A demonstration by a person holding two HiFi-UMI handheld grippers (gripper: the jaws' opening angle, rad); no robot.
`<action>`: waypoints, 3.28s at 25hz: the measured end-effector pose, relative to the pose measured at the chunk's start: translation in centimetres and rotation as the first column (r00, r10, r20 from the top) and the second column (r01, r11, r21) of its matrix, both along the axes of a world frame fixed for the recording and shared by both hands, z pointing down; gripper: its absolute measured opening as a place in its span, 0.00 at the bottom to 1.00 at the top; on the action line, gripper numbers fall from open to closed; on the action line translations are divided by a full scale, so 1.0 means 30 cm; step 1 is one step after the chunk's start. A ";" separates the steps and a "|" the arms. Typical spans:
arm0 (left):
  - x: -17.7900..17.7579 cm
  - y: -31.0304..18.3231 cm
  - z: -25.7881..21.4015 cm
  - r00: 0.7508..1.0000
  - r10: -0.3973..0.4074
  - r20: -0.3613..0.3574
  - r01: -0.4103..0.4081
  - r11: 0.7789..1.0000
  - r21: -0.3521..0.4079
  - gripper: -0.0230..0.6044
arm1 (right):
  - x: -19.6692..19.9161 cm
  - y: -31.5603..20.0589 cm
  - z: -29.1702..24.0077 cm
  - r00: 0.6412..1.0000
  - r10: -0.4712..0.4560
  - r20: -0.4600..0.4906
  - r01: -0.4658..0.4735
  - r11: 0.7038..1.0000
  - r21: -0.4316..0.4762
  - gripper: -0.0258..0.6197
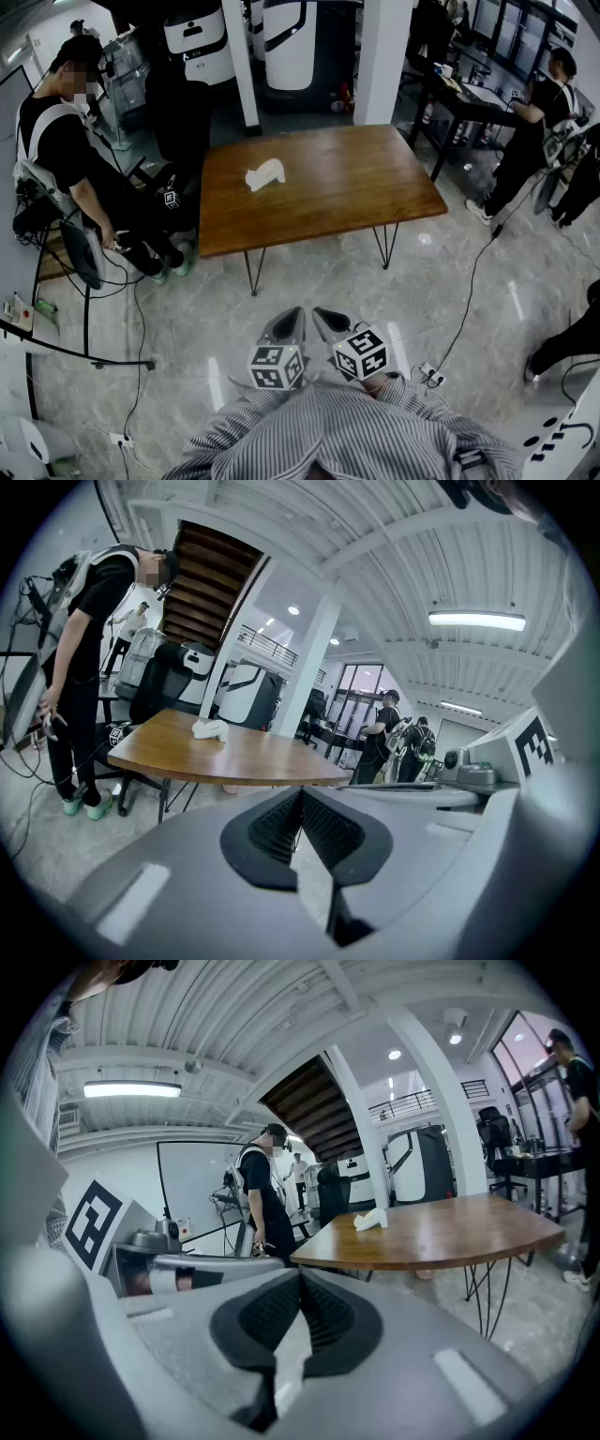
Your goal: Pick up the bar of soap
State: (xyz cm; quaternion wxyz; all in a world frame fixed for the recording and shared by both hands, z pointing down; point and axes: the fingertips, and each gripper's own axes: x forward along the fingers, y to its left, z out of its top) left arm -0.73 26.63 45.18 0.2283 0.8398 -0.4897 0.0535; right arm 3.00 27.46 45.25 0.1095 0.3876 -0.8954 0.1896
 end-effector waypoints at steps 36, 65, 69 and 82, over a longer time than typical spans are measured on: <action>0.080 -0.292 0.120 0.998 0.043 -0.050 -0.046 0.998 -0.047 0.04 | 0.043 -0.318 0.126 1.000 -0.018 -0.025 0.018 1.000 -0.019 0.04; -0.212 -1.520 0.037 0.992 0.124 0.012 -0.124 0.992 -0.016 0.04 | -0.188 -1.557 0.042 0.998 0.065 0.001 -0.065 0.998 0.009 0.04; -0.231 -1.600 0.079 0.988 0.132 0.075 -0.128 0.990 -0.058 0.04 | -0.213 -1.623 0.048 1.000 0.014 0.013 -0.014 1.000 -0.008 0.04; -0.293 -1.882 0.277 0.805 0.391 0.447 -0.336 0.921 -0.200 0.06 | -0.218 -1.728 0.191 0.995 -0.082 0.062 0.090 0.985 -0.150 0.04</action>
